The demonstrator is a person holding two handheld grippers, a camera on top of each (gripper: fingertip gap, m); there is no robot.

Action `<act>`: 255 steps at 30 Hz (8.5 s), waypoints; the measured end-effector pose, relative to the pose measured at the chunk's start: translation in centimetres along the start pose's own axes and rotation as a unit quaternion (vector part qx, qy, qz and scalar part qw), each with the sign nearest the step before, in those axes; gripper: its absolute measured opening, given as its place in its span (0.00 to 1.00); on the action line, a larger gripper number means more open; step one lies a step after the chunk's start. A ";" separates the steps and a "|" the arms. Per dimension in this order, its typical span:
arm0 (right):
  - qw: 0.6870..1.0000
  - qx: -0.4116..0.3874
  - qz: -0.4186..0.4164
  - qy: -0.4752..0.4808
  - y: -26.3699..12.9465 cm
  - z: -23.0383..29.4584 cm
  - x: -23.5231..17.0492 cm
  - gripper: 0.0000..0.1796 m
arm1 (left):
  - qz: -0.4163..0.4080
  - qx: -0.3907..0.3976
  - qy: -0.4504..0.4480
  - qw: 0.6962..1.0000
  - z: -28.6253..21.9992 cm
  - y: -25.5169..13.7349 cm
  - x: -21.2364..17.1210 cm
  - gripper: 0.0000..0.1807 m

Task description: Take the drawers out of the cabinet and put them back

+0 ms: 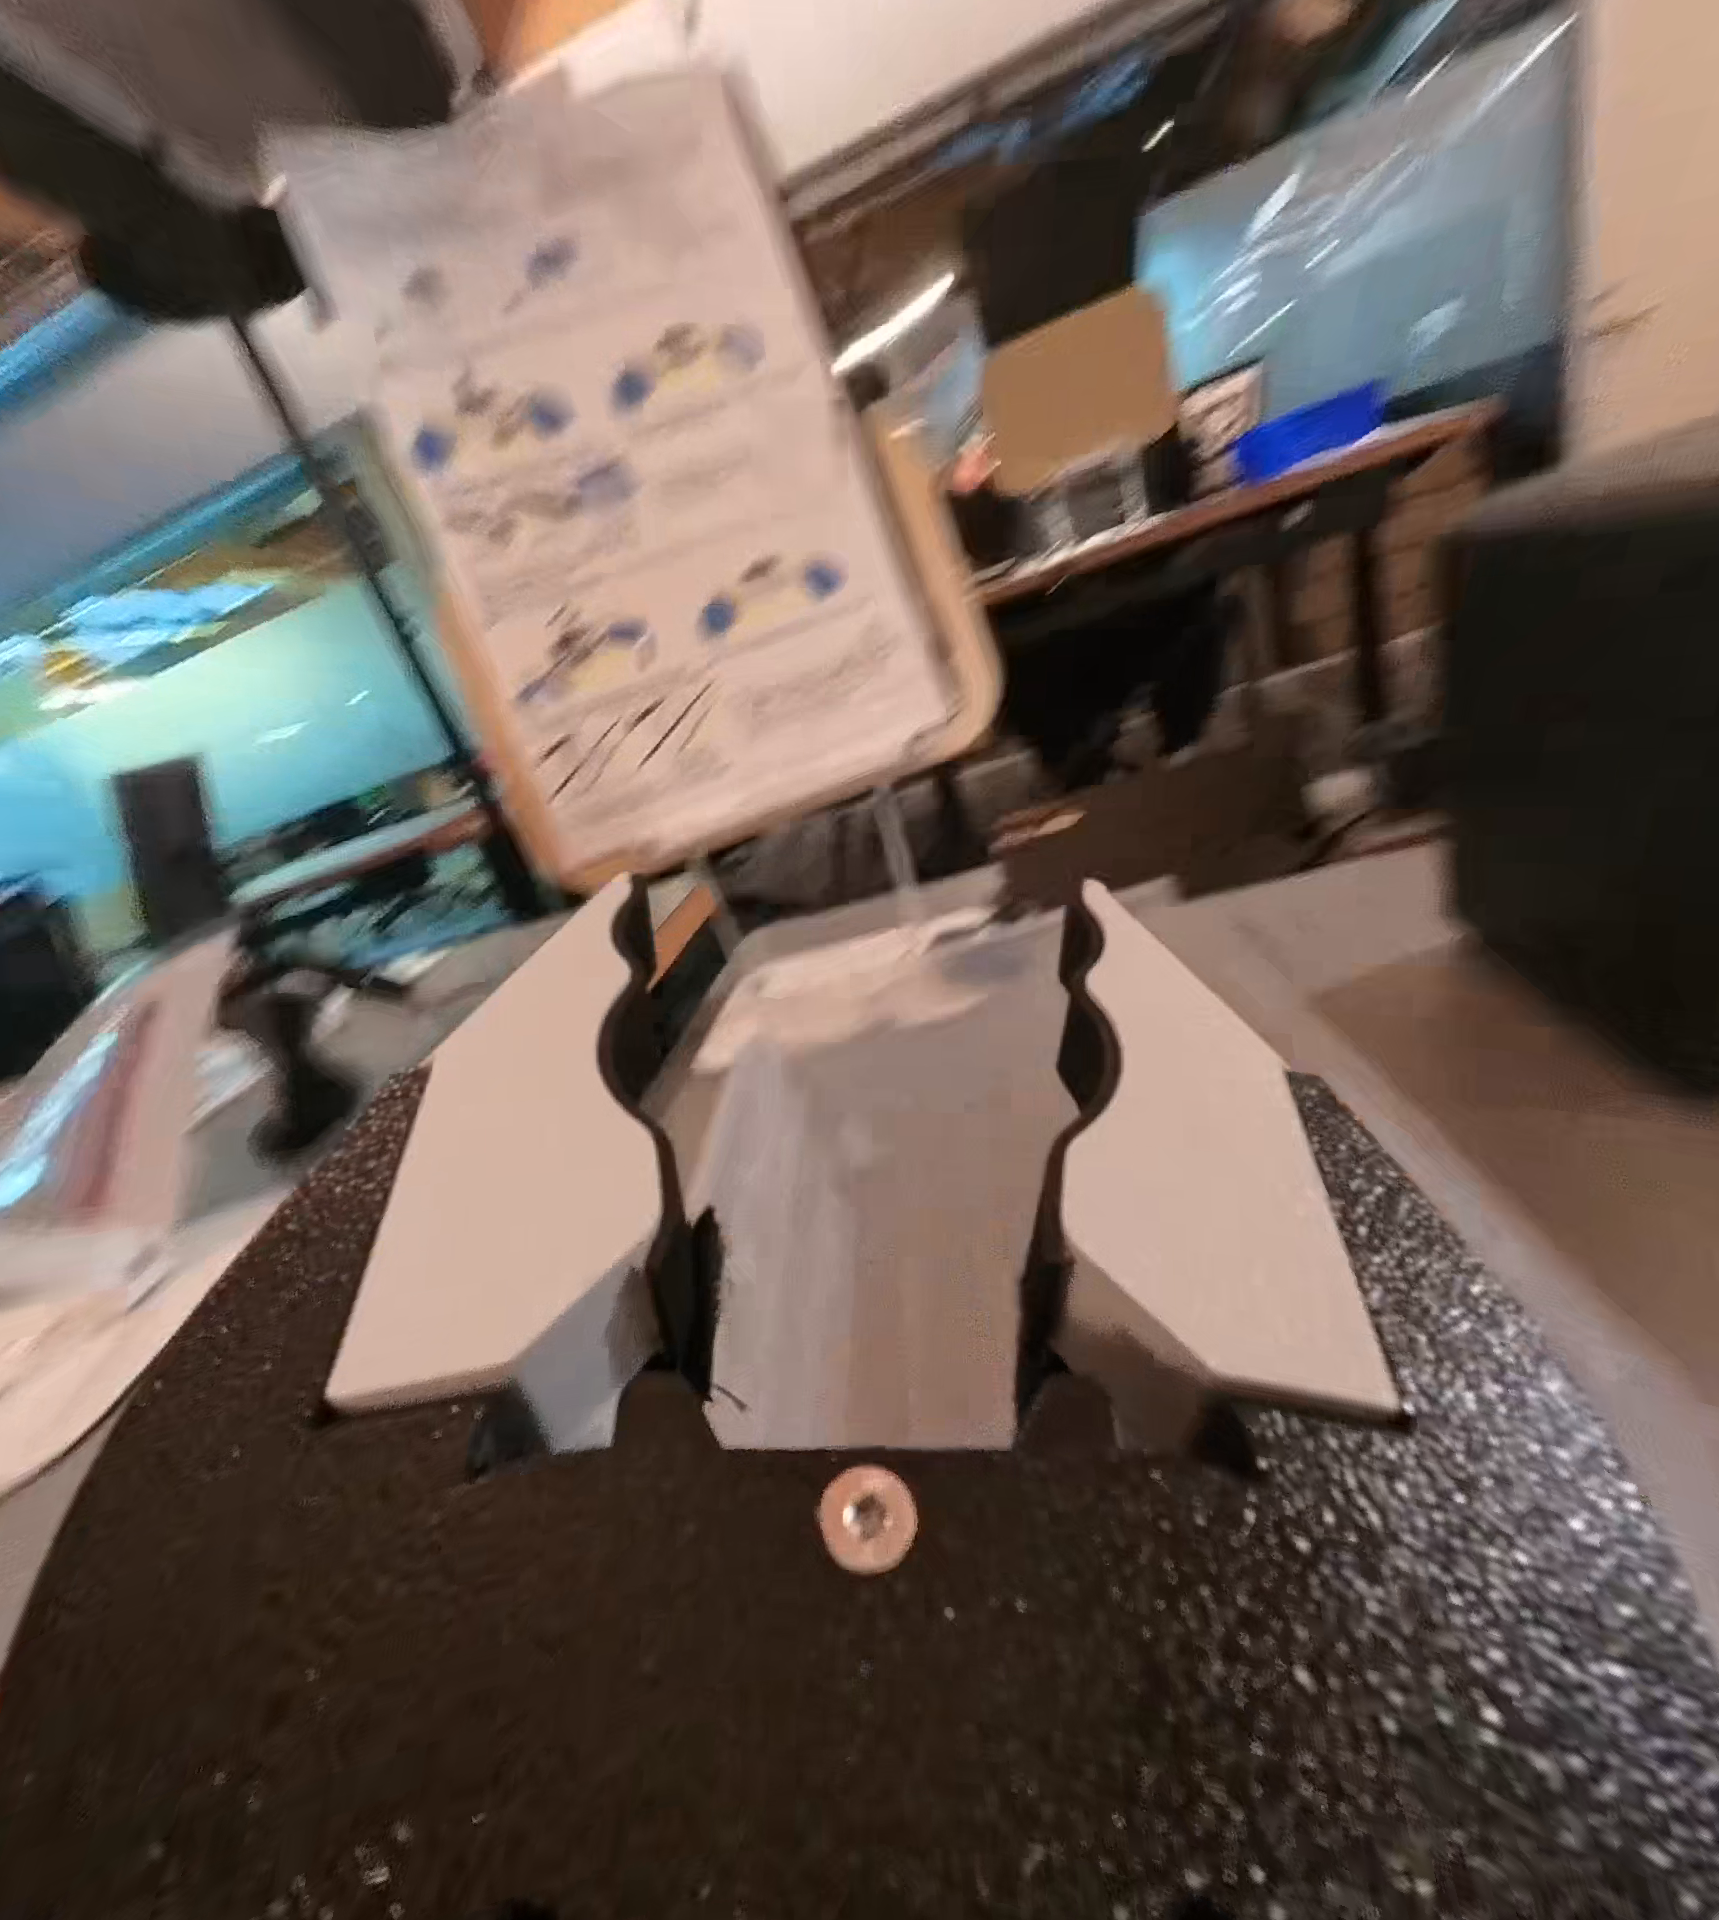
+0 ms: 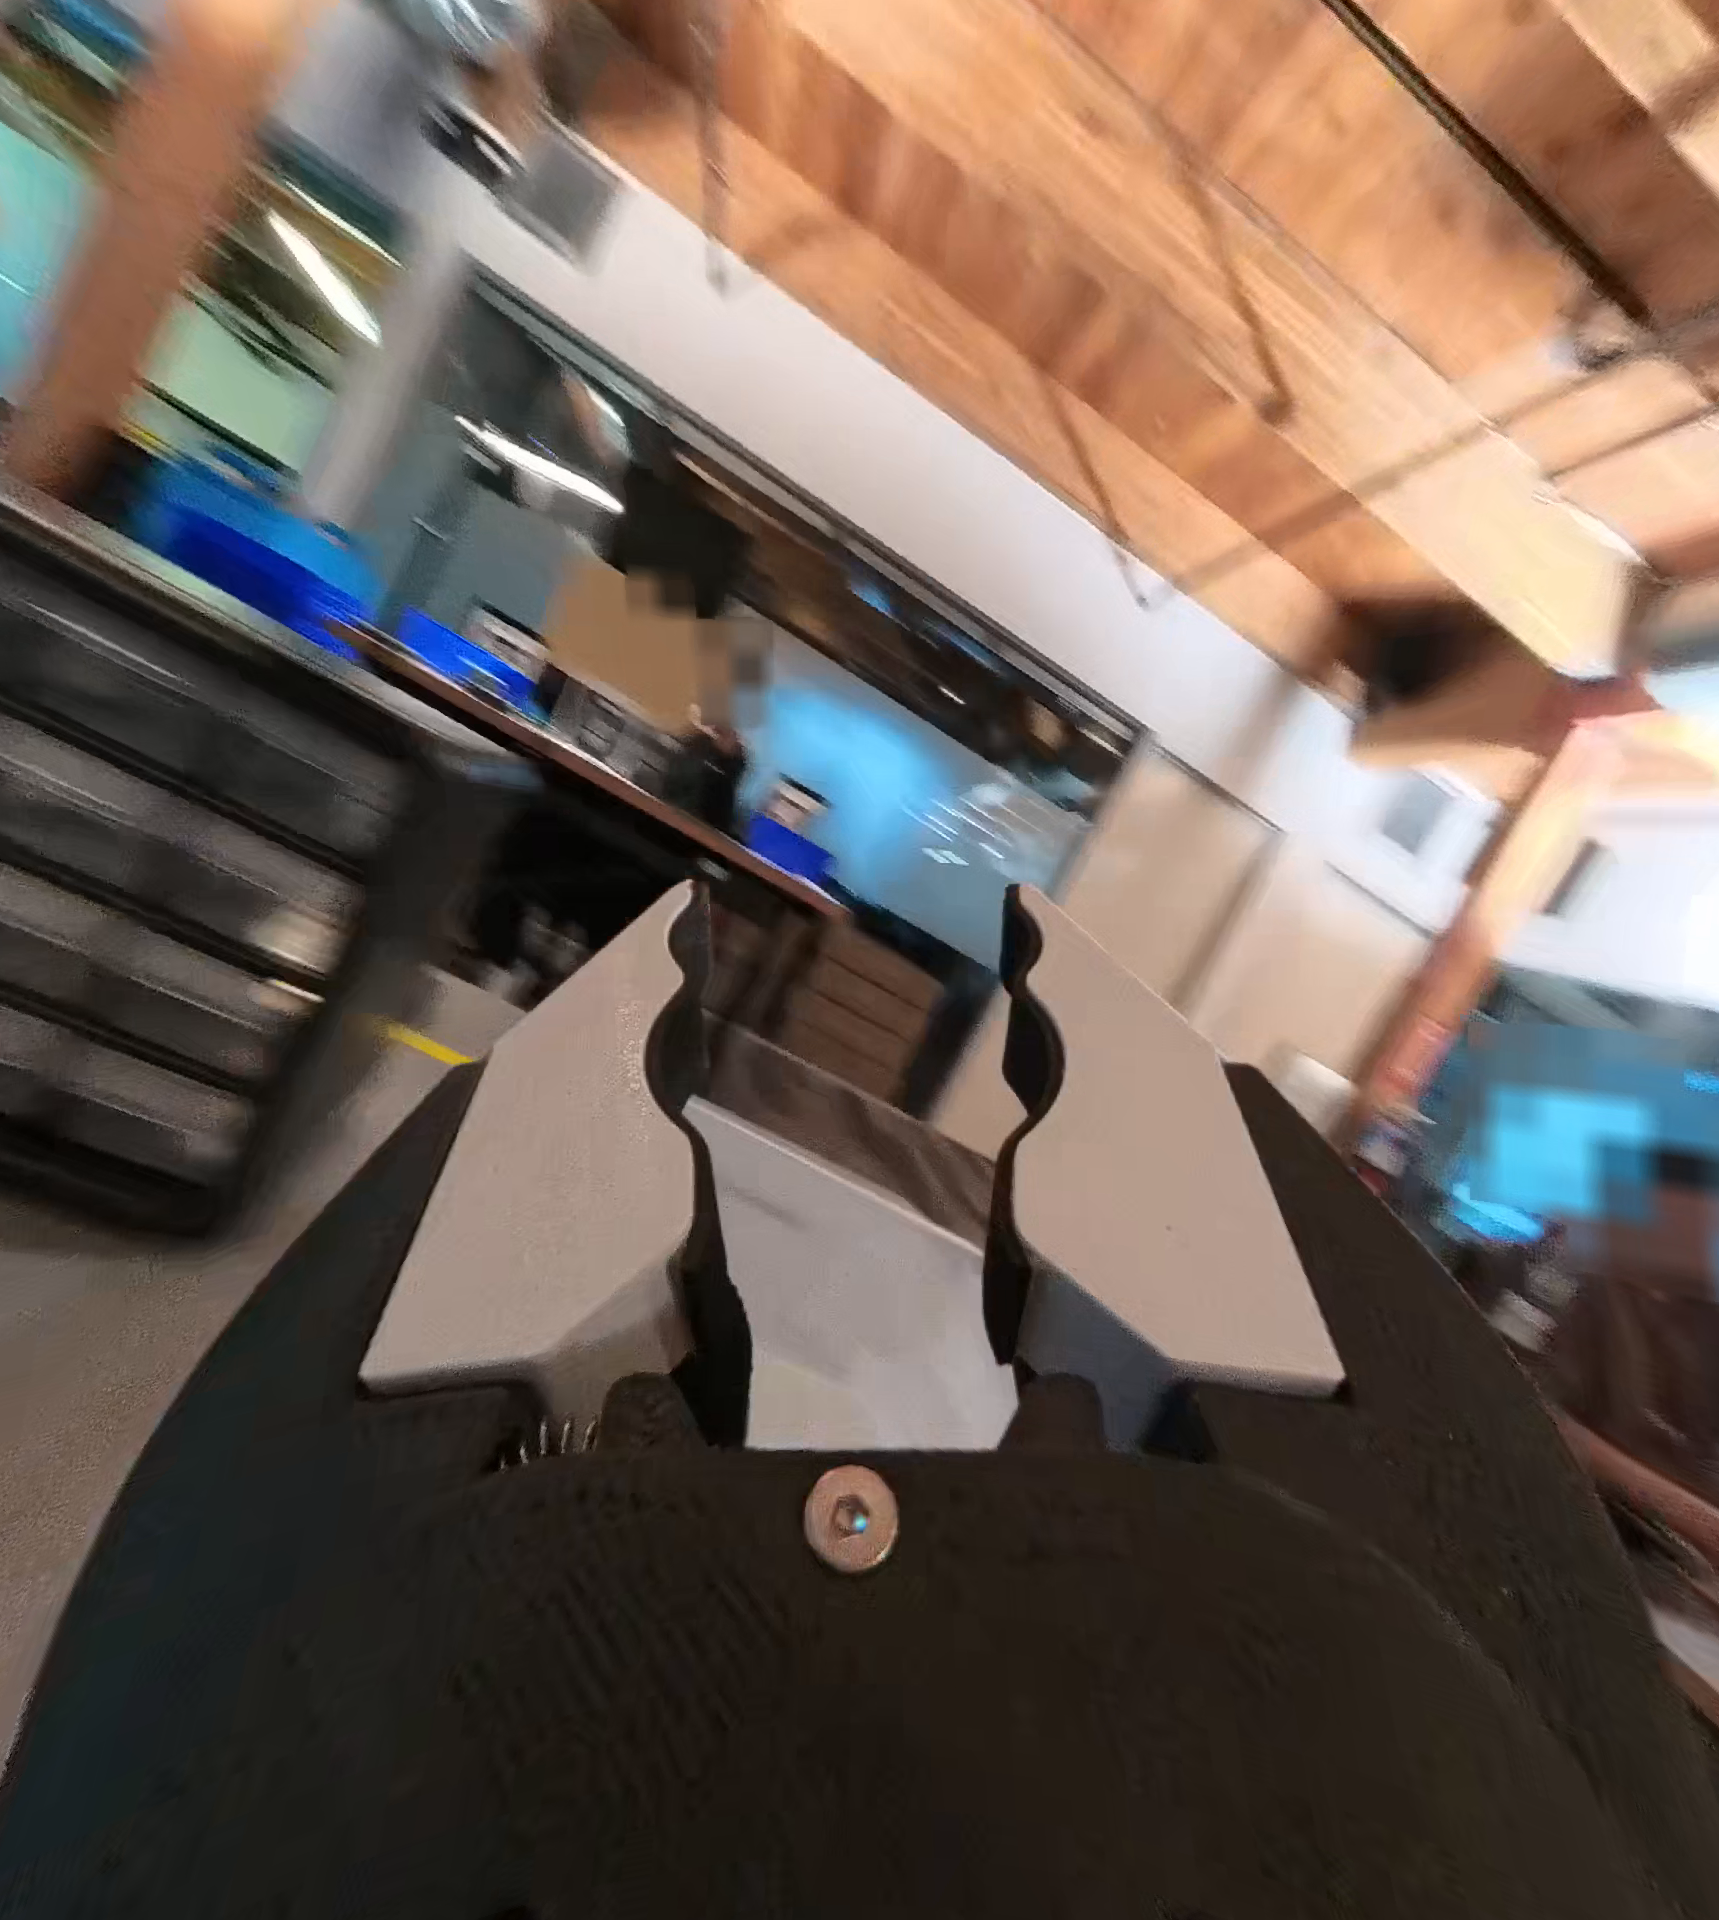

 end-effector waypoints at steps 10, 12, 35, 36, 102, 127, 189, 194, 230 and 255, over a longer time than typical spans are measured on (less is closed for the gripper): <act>0.959 0.270 -0.083 0.002 4.8 26.6 1.9 0.25 | -0.186 -0.126 -0.144 0.964 -13.7 10.5 15.4 0.44; 0.958 0.277 -0.070 0.019 5.4 29.1 0.7 0.25 | -0.150 -0.180 -0.165 0.958 -15.0 13.1 15.8 0.46; 0.918 0.329 -0.064 -0.214 9.6 35.8 -3.4 0.19 | -0.019 -0.428 0.039 0.903 -20.6 14.9 9.7 0.26; 0.915 0.328 -0.067 -0.224 9.7 35.9 -3.5 0.18 | -0.018 -0.432 0.036 0.901 -20.7 15.0 9.6 0.26; 0.898 0.279 -0.103 -0.324 10.2 35.9 -3.8 0.05 | -0.032 -0.450 0.024 0.892 -20.7 14.9 9.4 0.21; 0.897 0.292 -0.099 -0.319 3.1 35.0 -1.1 0.20 | -0.044 -0.459 0.008 0.887 -20.7 15.0 9.3 0.21; 0.824 0.260 0.314 0.392 2.0 28.5 2.8 0.37 | -0.079 -0.531 -0.010 0.844 -22.0 13.7 10.3 0.22; 0.811 0.291 0.350 0.367 2.6 28.0 3.1 0.37 | -0.082 -0.534 -0.009 0.842 -22.0 13.6 10.3 0.22; 0.774 0.352 0.461 0.254 -5.0 25.4 -1.5 0.47 | -0.087 -0.537 -0.013 0.839 -22.1 13.6 10.4 0.22; 0.865 0.266 0.411 0.112 2.5 11.8 0.2 0.02 | -0.088 -0.538 -0.015 0.838 -22.2 13.6 10.3 0.22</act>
Point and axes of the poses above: each gripper's, where its closed fingertips meet, y out along the fingers, x out of its top, z = x × y across the jaws, the point moved 6 cm from there along -y, back along the fingers, and after that the axes turned 8 degrees about y, right-handed, at the moved point
